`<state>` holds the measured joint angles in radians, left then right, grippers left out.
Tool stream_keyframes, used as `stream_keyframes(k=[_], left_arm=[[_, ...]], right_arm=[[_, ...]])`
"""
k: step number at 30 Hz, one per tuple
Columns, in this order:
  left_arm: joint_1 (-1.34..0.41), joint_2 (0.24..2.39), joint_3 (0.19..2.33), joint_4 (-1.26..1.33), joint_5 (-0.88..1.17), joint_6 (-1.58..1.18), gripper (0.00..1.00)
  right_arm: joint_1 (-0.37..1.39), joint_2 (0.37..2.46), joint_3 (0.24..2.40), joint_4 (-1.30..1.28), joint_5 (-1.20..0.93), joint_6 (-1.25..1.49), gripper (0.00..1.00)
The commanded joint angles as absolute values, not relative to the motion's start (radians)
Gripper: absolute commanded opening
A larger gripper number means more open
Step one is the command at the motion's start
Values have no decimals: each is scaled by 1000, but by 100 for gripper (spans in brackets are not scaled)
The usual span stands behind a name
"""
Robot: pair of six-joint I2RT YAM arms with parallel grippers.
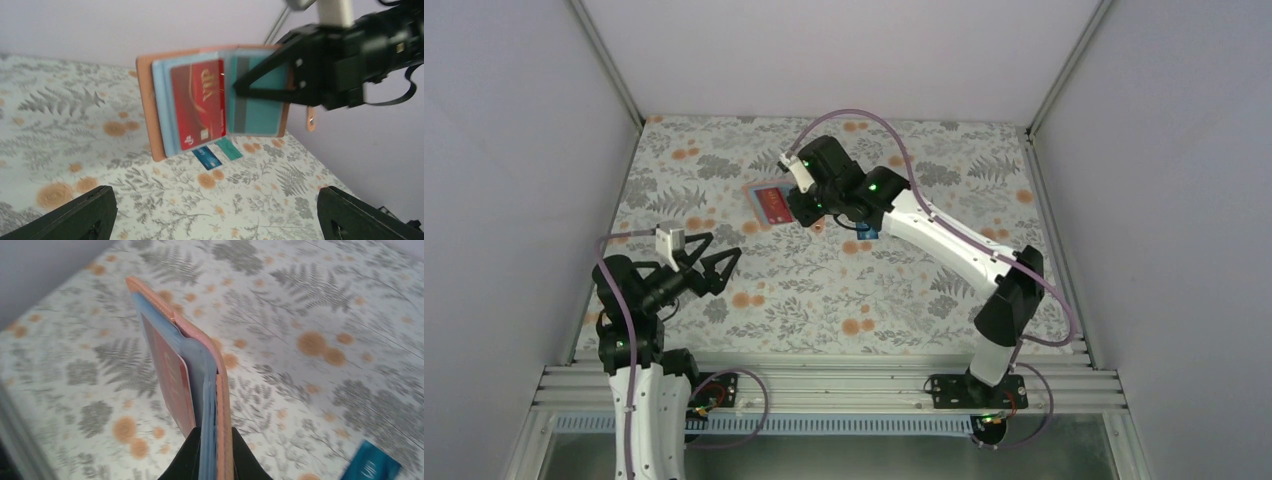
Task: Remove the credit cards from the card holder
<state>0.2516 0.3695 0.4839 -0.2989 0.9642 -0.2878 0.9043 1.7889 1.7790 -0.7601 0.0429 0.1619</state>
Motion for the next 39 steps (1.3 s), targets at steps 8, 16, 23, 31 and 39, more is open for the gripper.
stream_keyframes(k=[8,16,23,31,39], left_arm=[[256,334,439,-204,1079,-421,100],[256,352,482,-239,1050,-387,100],[256,359,516,-259,1181,-312,83],[256,368,599,-345,1307,-164,56],[256,381,629,-396,1356,-92,2]], right_arm=[[941,1671,1717,-599,-372,4,4],[955,1599,1698,-618,-550,-150,11],[955,1564,1665,-613,-621,-199,11],[954,1577,1661,-603,-667,-214,10],[945,1566,1645,-585,-599,-201,21]])
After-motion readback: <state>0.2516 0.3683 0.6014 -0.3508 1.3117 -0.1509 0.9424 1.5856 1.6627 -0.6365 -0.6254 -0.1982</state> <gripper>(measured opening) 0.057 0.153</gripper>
